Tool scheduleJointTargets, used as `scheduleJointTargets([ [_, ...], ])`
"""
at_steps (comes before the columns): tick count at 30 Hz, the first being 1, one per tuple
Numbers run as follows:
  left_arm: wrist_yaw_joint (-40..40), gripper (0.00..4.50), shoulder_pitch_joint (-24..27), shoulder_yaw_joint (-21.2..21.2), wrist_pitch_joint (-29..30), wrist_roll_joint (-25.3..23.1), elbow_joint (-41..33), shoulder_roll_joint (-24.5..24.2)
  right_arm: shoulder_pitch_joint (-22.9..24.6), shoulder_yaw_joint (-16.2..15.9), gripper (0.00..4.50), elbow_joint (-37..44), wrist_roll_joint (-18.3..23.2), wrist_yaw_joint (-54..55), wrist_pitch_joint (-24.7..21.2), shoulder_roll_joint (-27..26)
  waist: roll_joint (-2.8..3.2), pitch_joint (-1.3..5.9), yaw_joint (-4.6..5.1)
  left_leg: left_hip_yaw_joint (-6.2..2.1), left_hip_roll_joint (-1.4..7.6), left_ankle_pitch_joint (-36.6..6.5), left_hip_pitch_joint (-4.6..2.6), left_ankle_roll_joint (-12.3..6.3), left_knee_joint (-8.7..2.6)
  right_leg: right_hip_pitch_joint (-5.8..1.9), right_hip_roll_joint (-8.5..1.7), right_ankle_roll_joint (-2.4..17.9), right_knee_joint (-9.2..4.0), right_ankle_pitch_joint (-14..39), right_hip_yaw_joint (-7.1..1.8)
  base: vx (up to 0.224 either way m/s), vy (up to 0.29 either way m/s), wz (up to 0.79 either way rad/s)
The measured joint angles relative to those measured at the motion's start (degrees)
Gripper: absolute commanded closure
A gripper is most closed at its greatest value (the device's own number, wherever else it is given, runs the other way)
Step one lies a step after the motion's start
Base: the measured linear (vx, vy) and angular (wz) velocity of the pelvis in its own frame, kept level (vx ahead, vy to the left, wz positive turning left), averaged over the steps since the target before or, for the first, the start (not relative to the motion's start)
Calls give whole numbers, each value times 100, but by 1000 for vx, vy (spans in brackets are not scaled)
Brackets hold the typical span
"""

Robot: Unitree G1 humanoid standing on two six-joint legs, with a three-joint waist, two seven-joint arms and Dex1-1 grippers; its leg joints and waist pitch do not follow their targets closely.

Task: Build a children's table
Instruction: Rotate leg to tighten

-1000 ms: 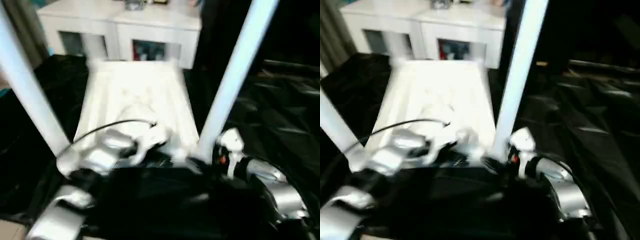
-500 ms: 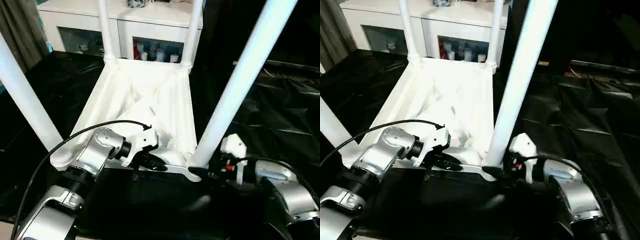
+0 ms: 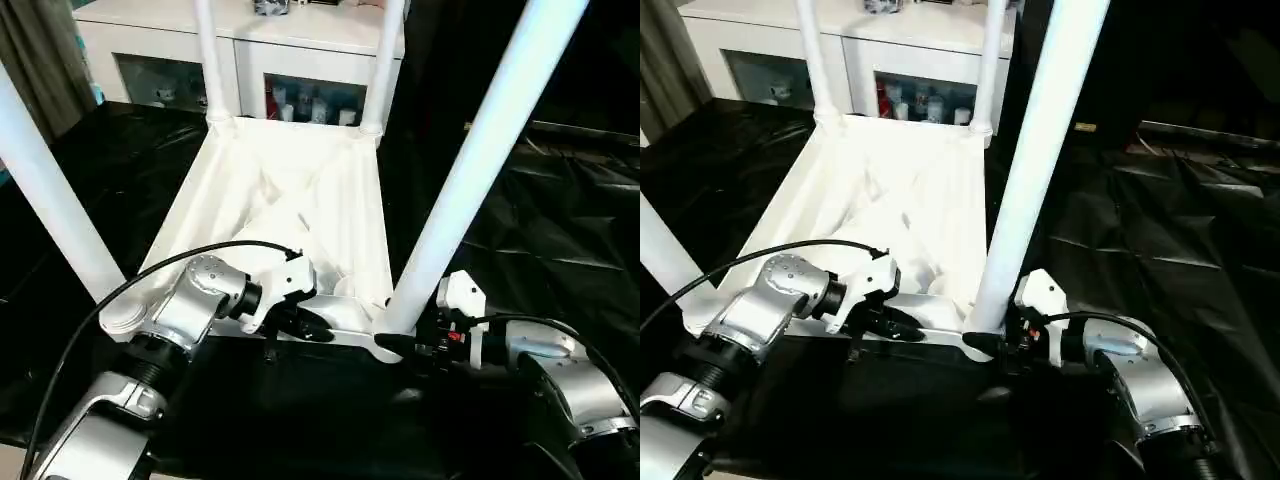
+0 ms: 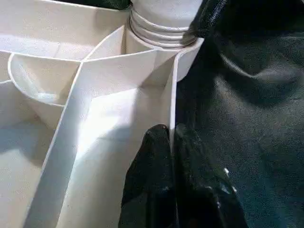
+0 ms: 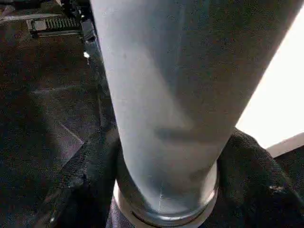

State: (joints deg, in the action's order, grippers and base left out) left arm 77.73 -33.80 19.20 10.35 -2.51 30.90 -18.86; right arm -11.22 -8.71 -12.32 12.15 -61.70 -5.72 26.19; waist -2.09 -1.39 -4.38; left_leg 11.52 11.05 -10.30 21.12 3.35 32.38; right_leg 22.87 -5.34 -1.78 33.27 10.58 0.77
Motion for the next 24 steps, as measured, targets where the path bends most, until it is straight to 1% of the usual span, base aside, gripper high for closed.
scheduleJointTargets([
  [3, -177, 450, 25, -1, -6, -38, -21, 66, 83, 64, 190, 18, 35, 156, 15, -42, 4, 3, -10, 0, 0, 0, -5, 0, 4, -8, -1, 2, 0, -1, -1, 0, 0, 0],
  [4, -309, 450, 19, -9, -11, -89, -1, 147, 122, 134, 191, 2, 39, 268, 7, -108, 3, 3, -15, 0, 0, 0, -9, 0, 8, -17, -2, 3, 0, -2, -1, 0, 0, 0],
  [6, -797, 450, -52, -29, 0, -220, 142, 421, 142, 396, 191, -193, 39, 747, -8, -349, 11, 9, -14, 0, -3, 0, -15, 1, 17, -26, -6, 12, -1, -7, -3, 0, 0, 0],
  [8, -1425, 450, -166, -81, 105, -336, 373, 771, -14, 633, 191, -483, -33, 1373, -96, -654, 16, 12, 10, 0, -7, -1, -16, 1, 26, -29, -10, 12, -8, -8, -4, 0, 0, 0],
  [10, -1920, 450, -254, -116, 225, -399, 588, 1076, -137, 750, 191, -659, -120, 1882, -163, -793, 30, 21, 21, 0, -10, 0, -17, 0, 27, -31, -13, 0, -14, -2, -5, 0, 0, 0],
  [12, -2312, 450, -337, -136, 308, -419, 777, 1300, -216, 823, 191, -730, -234, 2393, -245, -950, 52, 35, 33, -4, -11, 0, -20, 0, 22, -33, -12, -7, -14, 1, -2, 0, 0, 0],
  [16, -2723, 450, -447, -162, 338, -491, 1018, 1514, -268, 896, 191, -706, -458, 3310, -381, -1361, 73, 60, 49, -16, -10, 0, -26, 0, 15, -41, -7, -12, -13, 3, 5, 0, 0, 0],
  [18, -2761, 450, -454, -195, 338, -518, 1045, 1531, -288, 903, 191, -686, -549, 3527, -426, -1487, 73, 63, 77, -18, -10, -1, -27, 1, 15, -45, -6, -13, -17, 4, 6, 0, 0, 0],
  [21, -2762, 450, -458, -206, 337, -523, 1067, 1530, -299, 903, 191, -685, -630, 3570, -420, -1530, 71, 66, 99, -19, -13, -1, -28, 0, 16, -52, -7, -14, -26, 5, 4, 0, 0, 0],
  [22, -2762, 450, -458, -205, 333, -523, 1066, 1530, -298, 903, 156, -687, -628, 3569, -408, -1530, 71, 66, 101, -19, -14, -1, -28, 0, 16, -52, -7, -14, -26, 5, 4, 0, 0, 0],
  [24, -2735, 450, -457, -198, 300, -518, 1066, 1515, -297, 903, 121, -687, -574, 3537, -408, -1513, 75, 68, 104, -20, -13, -1, -27, 1, 15, -51, -7, -14, -26, 5, 5, 0, 0, 0],
])
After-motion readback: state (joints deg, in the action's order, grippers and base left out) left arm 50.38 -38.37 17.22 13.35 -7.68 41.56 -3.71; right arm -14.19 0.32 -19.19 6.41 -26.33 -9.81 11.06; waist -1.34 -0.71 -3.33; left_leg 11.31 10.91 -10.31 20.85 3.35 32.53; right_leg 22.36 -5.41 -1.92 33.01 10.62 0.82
